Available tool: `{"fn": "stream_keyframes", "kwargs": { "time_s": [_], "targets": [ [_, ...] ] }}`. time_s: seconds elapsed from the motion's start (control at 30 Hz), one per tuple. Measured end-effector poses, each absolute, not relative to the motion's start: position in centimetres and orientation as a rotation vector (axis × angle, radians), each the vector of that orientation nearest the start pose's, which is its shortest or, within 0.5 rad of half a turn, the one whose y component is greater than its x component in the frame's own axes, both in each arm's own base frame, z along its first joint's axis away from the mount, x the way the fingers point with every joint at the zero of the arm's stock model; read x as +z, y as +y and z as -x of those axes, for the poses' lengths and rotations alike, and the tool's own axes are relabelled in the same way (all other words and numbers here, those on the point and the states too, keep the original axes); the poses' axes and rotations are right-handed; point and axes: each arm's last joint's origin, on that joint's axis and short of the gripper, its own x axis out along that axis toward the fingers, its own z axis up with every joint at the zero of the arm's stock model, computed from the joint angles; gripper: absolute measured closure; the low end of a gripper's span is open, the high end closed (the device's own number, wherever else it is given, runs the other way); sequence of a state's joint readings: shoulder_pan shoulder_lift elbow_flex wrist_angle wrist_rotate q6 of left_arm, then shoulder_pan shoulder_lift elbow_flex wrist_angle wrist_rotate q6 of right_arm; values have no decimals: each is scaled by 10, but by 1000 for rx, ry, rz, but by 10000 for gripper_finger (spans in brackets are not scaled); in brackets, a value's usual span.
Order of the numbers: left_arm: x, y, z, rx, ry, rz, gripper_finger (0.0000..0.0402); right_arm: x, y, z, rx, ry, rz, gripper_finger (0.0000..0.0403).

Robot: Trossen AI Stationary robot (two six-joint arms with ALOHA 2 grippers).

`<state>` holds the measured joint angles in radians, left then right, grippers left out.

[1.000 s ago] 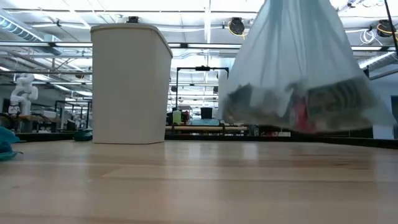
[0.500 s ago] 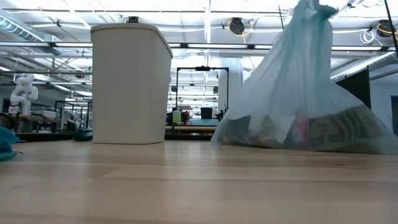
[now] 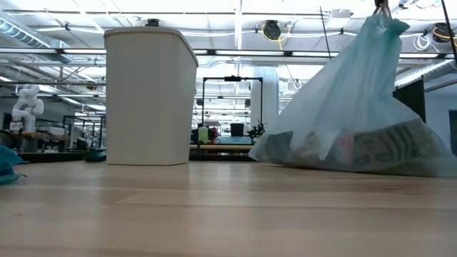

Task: Place trash/remove bag and relplace
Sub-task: Close the blue trash bag

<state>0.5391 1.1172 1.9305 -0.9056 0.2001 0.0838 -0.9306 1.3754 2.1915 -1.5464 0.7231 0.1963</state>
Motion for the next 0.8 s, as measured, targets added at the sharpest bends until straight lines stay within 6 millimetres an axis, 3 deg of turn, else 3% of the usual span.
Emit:
{"fn": "stream_keyframes", "kwargs": {
  "time_s": [0.2, 0.43, 0.63, 0.8],
  "targets": [
    [546, 59, -110, 332, 150, -10, 218, 508, -146, -85, -1642, 590, -316, 403],
    [542, 59, -110, 334, 173, 89, 218, 471, -137, -93, -1461, 667, -446, 403],
    [540, 60, -112, 332, 188, 96, 218, 406, -138, -115, -1224, 720, -613, 403],
    [539, 62, -116, 316, 203, 104, 218, 332, -145, -139, -1058, 686, -775, 403]
  ]
}}
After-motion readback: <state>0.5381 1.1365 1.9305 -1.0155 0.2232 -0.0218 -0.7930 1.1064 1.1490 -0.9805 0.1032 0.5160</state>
